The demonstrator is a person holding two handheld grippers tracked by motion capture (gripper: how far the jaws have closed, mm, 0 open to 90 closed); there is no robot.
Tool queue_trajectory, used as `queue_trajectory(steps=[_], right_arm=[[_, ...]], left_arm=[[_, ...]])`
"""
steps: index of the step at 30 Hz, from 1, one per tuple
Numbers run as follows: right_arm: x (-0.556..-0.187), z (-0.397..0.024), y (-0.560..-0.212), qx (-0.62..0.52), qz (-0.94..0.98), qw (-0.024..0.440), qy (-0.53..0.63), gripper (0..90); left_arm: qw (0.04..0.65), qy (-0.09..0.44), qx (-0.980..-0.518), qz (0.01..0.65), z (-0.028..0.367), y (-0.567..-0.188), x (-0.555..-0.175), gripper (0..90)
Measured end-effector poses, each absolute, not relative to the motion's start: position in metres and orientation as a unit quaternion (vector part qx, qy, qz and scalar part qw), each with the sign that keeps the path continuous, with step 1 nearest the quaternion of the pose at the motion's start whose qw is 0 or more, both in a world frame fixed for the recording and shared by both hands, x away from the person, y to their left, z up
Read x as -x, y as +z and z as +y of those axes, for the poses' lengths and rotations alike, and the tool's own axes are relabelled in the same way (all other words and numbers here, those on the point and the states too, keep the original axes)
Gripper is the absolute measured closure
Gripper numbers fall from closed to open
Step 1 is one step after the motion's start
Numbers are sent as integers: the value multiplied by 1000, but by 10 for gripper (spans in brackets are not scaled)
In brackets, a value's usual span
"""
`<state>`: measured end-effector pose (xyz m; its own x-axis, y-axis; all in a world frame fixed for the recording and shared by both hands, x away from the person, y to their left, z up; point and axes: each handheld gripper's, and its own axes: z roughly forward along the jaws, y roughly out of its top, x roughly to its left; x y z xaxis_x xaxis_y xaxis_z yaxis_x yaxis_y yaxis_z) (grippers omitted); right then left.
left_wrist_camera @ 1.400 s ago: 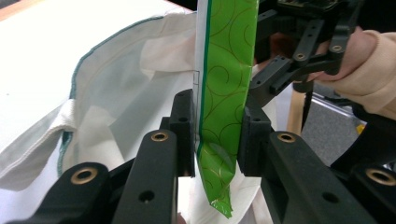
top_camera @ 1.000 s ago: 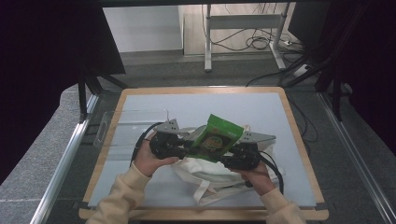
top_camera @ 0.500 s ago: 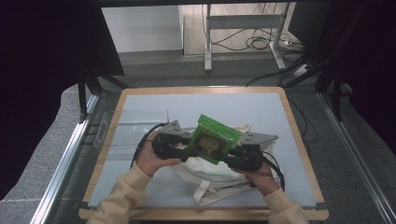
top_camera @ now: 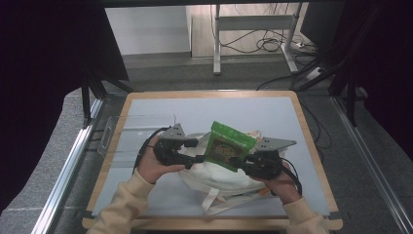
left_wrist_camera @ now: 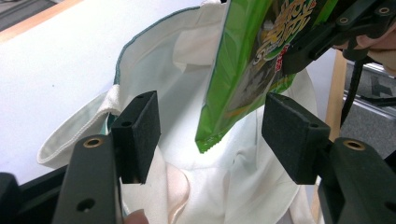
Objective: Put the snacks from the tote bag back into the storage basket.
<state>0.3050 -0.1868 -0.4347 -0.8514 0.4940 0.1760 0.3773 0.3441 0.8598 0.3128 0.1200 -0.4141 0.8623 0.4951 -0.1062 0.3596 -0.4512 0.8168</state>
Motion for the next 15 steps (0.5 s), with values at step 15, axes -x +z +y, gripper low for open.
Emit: queue_trajectory(steps=[15], right_arm=[[-307,-199,-434,-275,841,67,461,716]], left_arm=[[457,82,-849,251,123,-408,-313,354]])
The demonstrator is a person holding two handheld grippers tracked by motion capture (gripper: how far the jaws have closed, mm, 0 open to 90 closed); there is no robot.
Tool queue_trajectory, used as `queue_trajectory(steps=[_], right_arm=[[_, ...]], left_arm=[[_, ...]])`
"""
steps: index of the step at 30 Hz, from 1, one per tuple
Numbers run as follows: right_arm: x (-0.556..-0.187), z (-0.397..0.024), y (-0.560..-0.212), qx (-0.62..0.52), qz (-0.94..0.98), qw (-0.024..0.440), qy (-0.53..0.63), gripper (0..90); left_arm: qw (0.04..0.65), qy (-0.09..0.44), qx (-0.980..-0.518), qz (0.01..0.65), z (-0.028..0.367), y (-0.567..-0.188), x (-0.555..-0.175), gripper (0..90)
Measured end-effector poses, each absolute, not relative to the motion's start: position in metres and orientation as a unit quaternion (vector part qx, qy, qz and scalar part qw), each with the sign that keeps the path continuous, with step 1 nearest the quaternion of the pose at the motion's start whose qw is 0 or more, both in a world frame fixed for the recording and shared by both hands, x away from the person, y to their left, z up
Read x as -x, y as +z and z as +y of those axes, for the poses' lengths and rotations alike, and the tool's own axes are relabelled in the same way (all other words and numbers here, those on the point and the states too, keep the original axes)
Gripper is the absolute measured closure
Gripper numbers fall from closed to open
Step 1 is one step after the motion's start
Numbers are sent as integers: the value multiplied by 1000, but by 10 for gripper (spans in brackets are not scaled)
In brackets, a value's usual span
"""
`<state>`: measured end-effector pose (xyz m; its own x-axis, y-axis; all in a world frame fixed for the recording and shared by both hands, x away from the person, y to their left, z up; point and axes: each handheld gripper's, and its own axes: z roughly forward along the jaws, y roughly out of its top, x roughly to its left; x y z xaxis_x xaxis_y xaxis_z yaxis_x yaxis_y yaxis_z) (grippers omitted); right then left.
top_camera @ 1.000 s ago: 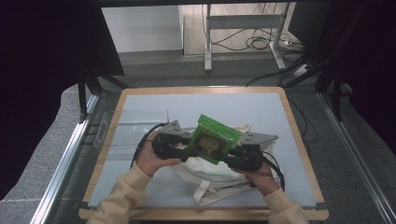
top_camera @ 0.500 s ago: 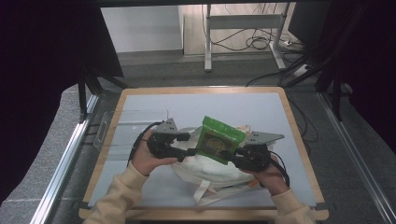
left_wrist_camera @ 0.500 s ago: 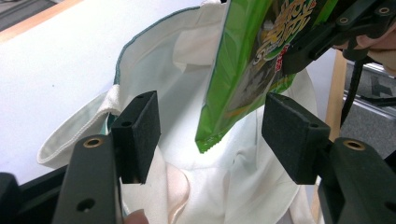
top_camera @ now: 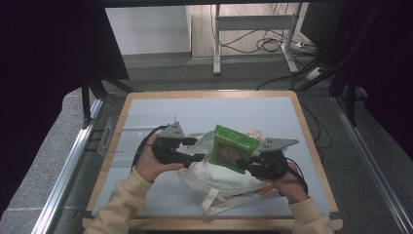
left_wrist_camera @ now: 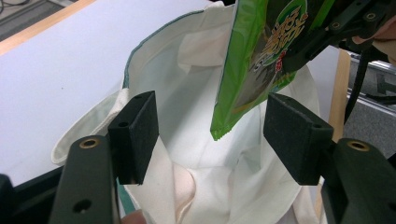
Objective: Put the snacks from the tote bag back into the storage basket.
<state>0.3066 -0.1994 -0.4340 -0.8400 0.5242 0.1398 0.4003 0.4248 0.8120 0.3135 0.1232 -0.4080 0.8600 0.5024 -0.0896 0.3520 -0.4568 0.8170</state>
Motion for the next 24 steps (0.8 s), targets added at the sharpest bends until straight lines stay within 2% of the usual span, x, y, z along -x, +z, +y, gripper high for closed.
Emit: queue_trajectory(steps=[12,24], right_arm=[[-308,-201,-429,-269,854,62,441,716],[-311,-195,-418,-248,877,53,408,716]], left_arm=[[452,95,-854,239,117,-392,-314,353],[443,104,-869,195,100,-363,-319,339]])
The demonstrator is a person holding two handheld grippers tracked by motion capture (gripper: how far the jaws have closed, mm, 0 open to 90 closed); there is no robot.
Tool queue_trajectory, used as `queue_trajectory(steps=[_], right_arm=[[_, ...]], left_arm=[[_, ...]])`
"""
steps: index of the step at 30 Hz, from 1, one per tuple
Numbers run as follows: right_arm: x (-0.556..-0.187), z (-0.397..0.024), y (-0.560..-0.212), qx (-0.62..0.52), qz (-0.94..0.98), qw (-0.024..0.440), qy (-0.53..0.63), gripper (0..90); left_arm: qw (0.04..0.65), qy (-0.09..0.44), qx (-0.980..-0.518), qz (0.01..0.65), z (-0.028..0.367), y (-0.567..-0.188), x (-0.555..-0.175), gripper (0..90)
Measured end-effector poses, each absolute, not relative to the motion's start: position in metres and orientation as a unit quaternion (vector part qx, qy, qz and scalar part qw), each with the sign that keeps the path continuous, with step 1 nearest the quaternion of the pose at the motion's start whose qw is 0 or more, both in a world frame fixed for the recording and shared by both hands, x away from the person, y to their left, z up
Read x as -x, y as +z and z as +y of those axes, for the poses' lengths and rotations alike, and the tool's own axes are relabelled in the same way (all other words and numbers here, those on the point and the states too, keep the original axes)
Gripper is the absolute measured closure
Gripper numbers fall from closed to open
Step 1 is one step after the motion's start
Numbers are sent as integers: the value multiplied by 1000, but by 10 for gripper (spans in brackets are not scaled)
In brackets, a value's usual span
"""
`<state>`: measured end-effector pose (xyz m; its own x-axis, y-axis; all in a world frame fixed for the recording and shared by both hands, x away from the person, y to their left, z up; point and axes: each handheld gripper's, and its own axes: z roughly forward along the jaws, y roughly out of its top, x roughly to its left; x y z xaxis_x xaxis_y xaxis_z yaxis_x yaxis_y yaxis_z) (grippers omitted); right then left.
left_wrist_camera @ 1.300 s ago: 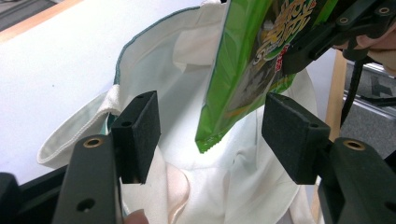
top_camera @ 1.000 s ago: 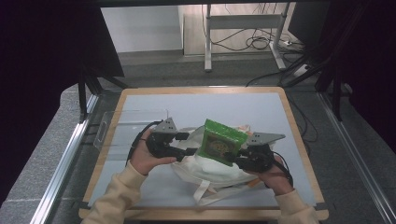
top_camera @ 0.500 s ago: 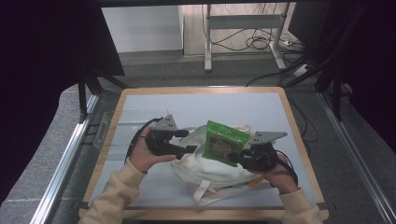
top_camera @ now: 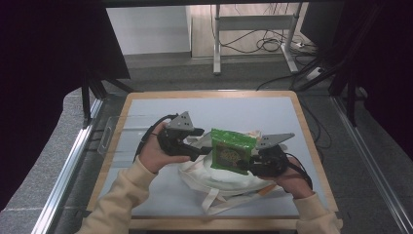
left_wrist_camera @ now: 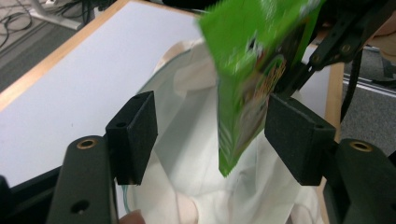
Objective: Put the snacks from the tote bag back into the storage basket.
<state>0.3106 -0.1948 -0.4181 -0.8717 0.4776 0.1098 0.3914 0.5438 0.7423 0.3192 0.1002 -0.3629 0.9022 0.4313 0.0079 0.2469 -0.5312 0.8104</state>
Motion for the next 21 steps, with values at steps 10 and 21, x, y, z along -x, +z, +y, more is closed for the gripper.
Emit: queue_trajectory(steps=[10,21], right_arm=[[-318,-190,-426,-249,888,44,384,716],[-320,-176,-422,-229,901,45,365,715]], left_arm=[[425,98,-885,164,84,-350,-332,309],[385,75,-914,104,68,-349,-336,311]])
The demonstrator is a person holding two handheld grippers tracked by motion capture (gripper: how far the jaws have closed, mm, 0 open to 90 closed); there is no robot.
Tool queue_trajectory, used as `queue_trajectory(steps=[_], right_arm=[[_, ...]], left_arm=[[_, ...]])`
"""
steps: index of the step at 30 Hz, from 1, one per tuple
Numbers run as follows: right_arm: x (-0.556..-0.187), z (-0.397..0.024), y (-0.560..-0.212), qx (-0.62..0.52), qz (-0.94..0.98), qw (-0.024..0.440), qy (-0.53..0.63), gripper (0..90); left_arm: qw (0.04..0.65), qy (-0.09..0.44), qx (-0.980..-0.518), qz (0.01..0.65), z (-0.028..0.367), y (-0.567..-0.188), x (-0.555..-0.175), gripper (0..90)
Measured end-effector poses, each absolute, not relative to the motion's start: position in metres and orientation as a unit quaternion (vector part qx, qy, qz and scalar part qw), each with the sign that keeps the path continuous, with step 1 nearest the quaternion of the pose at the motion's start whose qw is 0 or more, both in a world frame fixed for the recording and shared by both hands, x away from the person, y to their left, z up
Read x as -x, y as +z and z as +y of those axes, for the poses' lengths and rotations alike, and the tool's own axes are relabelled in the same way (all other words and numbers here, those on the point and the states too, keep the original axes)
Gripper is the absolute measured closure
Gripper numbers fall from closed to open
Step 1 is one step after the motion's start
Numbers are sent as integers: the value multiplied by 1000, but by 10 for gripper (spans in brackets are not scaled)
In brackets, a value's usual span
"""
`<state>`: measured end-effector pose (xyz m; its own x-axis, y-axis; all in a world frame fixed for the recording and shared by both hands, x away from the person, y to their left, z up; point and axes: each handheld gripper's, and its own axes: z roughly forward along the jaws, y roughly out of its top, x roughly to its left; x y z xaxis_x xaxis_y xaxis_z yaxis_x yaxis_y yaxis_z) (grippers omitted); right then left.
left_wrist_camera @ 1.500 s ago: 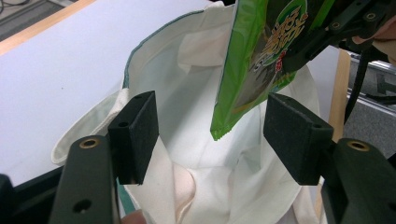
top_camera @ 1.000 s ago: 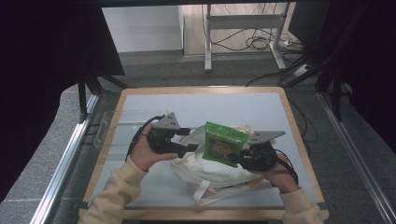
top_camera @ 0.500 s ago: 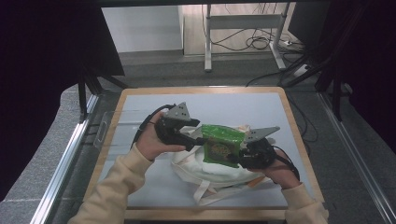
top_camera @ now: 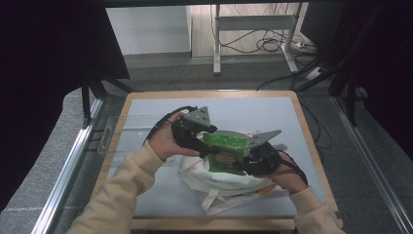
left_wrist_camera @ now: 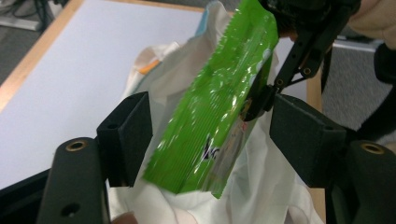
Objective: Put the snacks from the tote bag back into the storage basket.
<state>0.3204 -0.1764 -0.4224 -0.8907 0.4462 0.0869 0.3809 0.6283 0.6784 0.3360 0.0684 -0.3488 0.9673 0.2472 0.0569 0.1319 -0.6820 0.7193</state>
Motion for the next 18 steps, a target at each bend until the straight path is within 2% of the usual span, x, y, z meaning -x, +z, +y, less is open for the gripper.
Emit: queue_trajectory(steps=[4,13,18], right_arm=[[-319,-173,-420,-217,904,46,365,715],[-318,-170,-417,-210,904,54,368,712],[-319,-170,-419,-211,903,52,370,702]], left_arm=[[354,83,-927,88,63,-355,-336,382],[333,69,-938,68,61,-362,-339,657],[320,63,-944,56,61,-363,-339,721]])
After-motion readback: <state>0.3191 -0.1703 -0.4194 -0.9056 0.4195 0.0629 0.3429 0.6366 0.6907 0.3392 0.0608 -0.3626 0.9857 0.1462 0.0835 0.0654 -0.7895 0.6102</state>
